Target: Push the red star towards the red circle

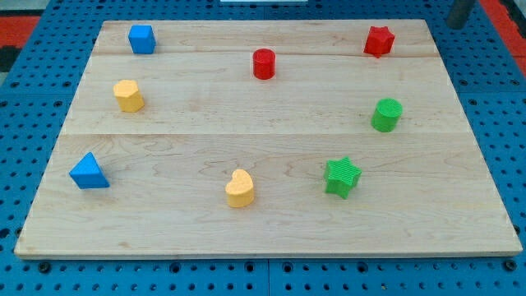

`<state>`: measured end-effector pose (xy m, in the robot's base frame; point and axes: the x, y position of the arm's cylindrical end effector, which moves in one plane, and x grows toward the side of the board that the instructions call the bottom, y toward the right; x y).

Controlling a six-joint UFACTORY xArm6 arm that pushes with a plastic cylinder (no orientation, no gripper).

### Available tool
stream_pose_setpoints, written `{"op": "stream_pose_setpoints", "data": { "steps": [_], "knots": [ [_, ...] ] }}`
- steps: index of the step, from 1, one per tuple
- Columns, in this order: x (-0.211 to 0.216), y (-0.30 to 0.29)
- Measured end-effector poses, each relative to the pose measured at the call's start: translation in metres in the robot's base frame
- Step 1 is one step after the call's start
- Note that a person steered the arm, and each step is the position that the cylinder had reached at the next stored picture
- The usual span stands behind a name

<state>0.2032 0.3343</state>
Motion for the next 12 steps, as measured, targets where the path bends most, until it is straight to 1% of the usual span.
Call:
{"op": "stream_pose_setpoints", "data": {
  "steps": [1, 2, 3, 4, 5, 6, 7, 8, 9, 10, 11, 12],
  "knots": [
    [0.001, 0.008],
    [0.006, -0.029],
    [0.029, -0.098],
    [0.031, -0.103],
    [0.019, -0.104],
    [-0.012, -0.118],
    [-0.003, -0.189],
    [0.027, -0.219],
    [0.038, -0.170],
    [0.032, -0.154],
    [0.032, -0.182],
    [0.024, -0.305]
  ]
}}
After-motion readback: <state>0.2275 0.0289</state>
